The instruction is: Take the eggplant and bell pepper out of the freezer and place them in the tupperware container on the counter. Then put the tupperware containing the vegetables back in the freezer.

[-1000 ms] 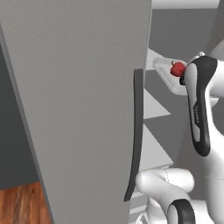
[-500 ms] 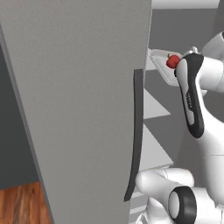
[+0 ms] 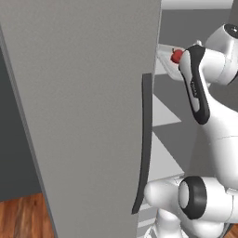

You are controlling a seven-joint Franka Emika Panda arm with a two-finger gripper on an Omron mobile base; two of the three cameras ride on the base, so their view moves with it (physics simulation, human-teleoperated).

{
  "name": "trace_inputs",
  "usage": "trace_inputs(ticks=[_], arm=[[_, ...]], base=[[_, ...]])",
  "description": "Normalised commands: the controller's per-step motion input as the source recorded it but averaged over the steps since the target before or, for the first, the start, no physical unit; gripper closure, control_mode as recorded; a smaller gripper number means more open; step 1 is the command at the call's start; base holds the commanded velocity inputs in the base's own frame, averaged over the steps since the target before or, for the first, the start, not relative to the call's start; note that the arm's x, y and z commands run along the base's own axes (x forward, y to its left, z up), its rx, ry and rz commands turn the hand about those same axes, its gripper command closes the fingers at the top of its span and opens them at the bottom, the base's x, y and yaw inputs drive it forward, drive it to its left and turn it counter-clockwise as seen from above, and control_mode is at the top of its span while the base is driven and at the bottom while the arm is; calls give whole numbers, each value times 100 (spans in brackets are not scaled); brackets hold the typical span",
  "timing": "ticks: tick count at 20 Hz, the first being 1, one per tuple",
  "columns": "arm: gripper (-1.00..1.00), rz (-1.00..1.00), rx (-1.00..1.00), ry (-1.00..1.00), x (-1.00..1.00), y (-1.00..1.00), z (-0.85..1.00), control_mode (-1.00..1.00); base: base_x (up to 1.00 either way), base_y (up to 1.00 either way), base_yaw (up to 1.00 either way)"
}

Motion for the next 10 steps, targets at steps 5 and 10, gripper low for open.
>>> trace_inputs(ticks=[5,10], arm=[[100,5,2,0,51,0,0,-100],[100,4,1,0,57,-2,0,-100]], base=[[0,0,0],[0,0,0]])
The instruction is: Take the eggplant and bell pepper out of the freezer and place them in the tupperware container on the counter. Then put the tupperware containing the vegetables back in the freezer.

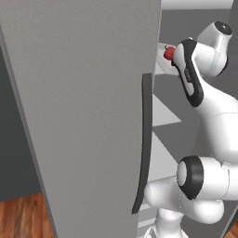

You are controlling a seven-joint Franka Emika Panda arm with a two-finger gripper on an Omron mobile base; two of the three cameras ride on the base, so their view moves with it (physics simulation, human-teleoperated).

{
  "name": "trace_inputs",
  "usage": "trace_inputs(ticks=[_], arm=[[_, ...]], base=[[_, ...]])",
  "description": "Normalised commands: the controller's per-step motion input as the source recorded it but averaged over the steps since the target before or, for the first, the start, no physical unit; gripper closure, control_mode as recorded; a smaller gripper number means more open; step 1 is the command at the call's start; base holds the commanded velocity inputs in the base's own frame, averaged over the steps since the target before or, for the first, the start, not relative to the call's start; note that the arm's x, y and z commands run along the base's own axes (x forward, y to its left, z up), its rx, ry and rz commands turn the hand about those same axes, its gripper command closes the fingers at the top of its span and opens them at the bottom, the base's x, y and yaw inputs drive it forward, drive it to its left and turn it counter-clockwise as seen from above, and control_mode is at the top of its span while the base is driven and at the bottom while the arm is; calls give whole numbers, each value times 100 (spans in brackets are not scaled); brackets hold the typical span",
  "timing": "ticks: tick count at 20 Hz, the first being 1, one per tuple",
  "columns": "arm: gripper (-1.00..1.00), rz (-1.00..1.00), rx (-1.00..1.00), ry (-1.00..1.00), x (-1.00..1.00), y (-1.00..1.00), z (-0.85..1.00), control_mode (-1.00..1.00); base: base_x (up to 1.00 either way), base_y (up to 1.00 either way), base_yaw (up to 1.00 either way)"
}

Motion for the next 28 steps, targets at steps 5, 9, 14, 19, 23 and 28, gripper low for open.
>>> trace_inputs(ticks=[5,9,14,19,23,28], arm=[[100,2,0,0,55,-2,0,-100],[100,1,0,0,47,-1,0,-100],[100,4,0,0,41,-1,0,-100],[100,6,0,0,40,-6,0,-100],[100,4,0,0,33,-2,-1,-100],[100,1,0,0,26,0,0,-100]], base=[[0,0,0],[0,0,0],[0,0,0],[0,0,0],[0,0,0],[0,0,0]])
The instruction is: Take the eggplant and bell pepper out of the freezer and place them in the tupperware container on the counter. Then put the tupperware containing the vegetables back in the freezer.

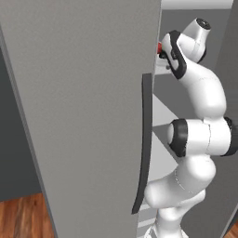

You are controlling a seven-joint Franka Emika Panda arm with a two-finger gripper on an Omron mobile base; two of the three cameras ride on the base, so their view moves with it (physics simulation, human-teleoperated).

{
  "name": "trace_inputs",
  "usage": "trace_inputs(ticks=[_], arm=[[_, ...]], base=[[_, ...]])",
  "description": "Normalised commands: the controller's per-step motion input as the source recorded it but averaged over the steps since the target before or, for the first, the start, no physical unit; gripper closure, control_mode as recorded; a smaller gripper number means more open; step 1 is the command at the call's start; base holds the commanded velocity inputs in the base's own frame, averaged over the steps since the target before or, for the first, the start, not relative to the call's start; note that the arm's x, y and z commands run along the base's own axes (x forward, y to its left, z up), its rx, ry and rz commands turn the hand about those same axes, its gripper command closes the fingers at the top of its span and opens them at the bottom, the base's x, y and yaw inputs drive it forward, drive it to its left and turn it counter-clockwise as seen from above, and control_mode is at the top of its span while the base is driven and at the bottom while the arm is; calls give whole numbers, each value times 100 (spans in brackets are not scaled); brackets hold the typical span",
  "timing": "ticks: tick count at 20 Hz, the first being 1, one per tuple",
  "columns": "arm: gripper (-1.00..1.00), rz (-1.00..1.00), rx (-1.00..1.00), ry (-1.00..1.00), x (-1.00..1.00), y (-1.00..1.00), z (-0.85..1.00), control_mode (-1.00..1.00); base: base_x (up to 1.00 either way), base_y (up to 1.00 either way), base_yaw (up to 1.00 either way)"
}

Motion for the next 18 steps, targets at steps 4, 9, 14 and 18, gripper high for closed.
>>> trace_inputs(ticks=[4,9,14,18], arm=[[-100,0,0,-1,6,0,0,-100],[-100,0,0,-4,4,0,-2,-100],[-100,0,0,-14,-1,0,0,-100],[-100,0,0,-21,-61,2,0,-100]], base=[[0,0,0],[0,0,0],[0,0,0],[0,0,0]])
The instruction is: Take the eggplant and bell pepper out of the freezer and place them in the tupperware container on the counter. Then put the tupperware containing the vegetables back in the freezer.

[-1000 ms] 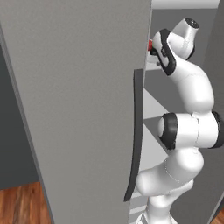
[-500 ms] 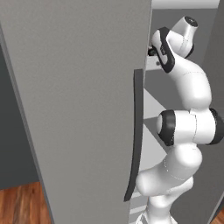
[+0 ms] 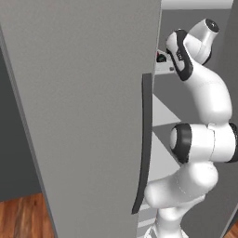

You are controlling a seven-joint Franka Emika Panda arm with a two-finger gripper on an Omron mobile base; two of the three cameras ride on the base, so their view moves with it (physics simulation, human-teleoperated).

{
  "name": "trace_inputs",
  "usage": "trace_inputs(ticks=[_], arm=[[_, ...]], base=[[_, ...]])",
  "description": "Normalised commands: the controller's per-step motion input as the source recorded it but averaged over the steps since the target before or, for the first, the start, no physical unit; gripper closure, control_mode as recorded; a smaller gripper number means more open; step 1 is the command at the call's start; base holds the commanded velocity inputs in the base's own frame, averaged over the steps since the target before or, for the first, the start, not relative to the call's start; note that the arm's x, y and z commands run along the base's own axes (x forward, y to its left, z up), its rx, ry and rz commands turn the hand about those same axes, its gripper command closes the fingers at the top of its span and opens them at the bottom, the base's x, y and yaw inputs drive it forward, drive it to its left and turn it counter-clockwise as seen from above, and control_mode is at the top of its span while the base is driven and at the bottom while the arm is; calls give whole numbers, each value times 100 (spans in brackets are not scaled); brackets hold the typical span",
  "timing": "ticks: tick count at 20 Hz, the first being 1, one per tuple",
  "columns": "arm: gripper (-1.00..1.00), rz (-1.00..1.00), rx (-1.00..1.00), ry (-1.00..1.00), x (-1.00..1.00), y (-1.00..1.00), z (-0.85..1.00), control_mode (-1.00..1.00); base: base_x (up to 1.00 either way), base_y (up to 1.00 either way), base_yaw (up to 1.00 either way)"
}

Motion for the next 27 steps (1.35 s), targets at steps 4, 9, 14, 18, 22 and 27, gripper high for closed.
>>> trace_inputs(ticks=[4,9,14,18,22,27], arm=[[-100,0,-1,-18,-90,17,0,-100],[-100,-4,-4,-8,-87,51,0,-100],[-100,-7,0,0,-76,11,11,-100],[-100,-4,0,0,-69,0,31,-100],[-100,-3,0,0,-74,0,38,-100],[-100,0,0,0,-80,0,29,-100]], base=[[0,0,0],[0,0,0],[0,0,0],[0,0,0],[0,0,0],[0,0,0]])
